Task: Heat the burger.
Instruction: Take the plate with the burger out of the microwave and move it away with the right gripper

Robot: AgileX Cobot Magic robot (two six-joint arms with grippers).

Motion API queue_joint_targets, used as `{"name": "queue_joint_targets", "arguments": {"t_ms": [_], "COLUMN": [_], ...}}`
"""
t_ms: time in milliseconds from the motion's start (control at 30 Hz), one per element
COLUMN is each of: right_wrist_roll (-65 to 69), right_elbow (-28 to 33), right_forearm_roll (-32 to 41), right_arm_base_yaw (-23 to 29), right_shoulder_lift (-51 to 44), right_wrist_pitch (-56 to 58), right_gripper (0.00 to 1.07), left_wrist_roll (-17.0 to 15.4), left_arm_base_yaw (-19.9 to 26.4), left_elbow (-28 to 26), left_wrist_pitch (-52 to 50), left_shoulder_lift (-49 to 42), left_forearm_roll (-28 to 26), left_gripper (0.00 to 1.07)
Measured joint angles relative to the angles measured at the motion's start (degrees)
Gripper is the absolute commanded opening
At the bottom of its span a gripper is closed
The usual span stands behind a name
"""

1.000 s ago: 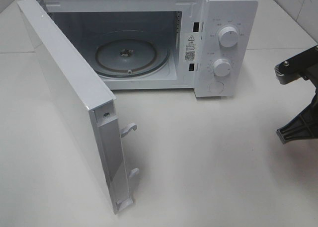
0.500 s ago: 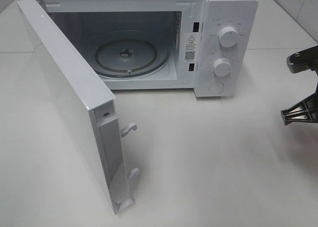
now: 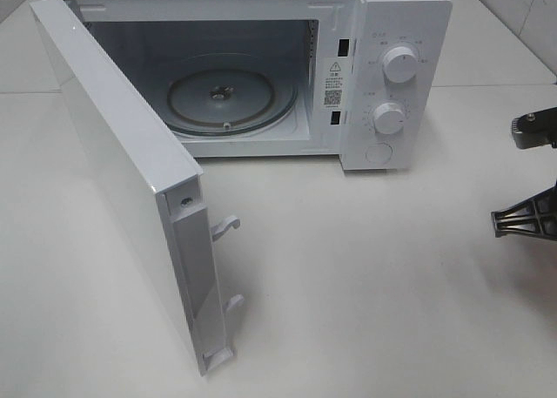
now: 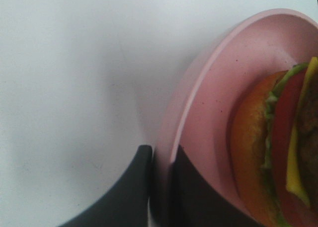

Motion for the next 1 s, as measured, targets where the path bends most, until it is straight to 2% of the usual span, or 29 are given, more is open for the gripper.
{"name": "queue_joint_targets", "arguments": {"t_ms": [200,367,733,900,967,1000], "right_wrist_roll": [8.0,10.3,12.8,12.8,12.7,12.7], "right_elbow": [3.6,4.3,4.6,4.6,4.6,4.6], "right_forearm_roll": [-5.1,-6.8,-10.1,-10.5,-10.5,-10.5], "right_arm_base_yaw": [0.0,0.0,0.0,0.0,0.0,0.0], "right_shoulder_lift": [0.3,1.4,9.9,10.0,9.7,9.7], "right_wrist_pitch": [-2.8,-3.6,-6.5,-6.5,-6.4,-6.4], "right_gripper": [0.06,0.06,0.08,0.14,0.26,0.26], "left_wrist_roll": [0.0,0.0,0.0,0.0,0.0,0.0], "left_arm_base_yaw": [0.0,0.0,0.0,0.0,0.0,0.0], "left_elbow": [0.0,0.0,0.0,0.0,0.0,0.0], "left_wrist_pitch": [0.0,0.0,0.0,0.0,0.0,0.0], "left_shoulder_lift": [0.0,0.0,0.0,0.0,0.0,0.0], "left_forearm_roll": [0.0,0.0,0.0,0.0,0.0,0.0], "left_gripper": [1.0,1.0,1.0,1.0,1.0,1.0]}}
